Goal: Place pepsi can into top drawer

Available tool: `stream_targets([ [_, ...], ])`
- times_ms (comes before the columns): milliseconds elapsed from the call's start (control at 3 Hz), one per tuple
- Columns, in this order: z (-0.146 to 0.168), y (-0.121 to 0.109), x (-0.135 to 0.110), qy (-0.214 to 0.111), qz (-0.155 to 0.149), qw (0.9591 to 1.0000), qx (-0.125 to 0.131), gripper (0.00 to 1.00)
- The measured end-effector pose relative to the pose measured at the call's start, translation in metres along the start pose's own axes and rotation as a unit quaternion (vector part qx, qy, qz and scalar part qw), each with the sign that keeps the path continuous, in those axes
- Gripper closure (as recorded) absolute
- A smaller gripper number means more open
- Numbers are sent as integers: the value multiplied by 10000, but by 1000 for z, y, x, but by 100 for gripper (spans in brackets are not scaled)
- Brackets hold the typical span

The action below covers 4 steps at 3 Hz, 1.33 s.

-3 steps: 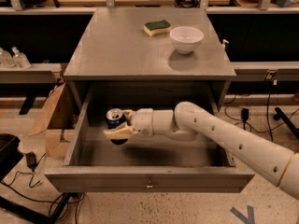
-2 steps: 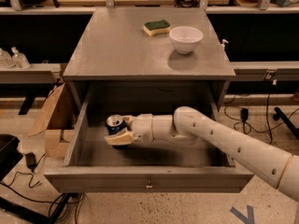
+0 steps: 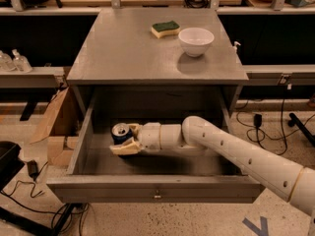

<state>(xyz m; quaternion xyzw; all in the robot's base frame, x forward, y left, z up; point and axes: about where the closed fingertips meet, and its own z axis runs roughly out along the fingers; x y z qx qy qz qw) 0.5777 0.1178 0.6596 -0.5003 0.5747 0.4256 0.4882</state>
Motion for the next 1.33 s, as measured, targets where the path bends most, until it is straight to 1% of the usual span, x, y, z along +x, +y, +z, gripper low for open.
stream_targets([
  [333, 3, 2, -1, -7, -4, 10000, -28, 33],
  [667, 4, 3, -1, -10, -5, 10000, -46, 10],
  [1000, 6, 4, -2, -13, -7, 10000, -61, 0],
  [1333, 6, 4, -2, -13, -7, 10000, -61, 0],
])
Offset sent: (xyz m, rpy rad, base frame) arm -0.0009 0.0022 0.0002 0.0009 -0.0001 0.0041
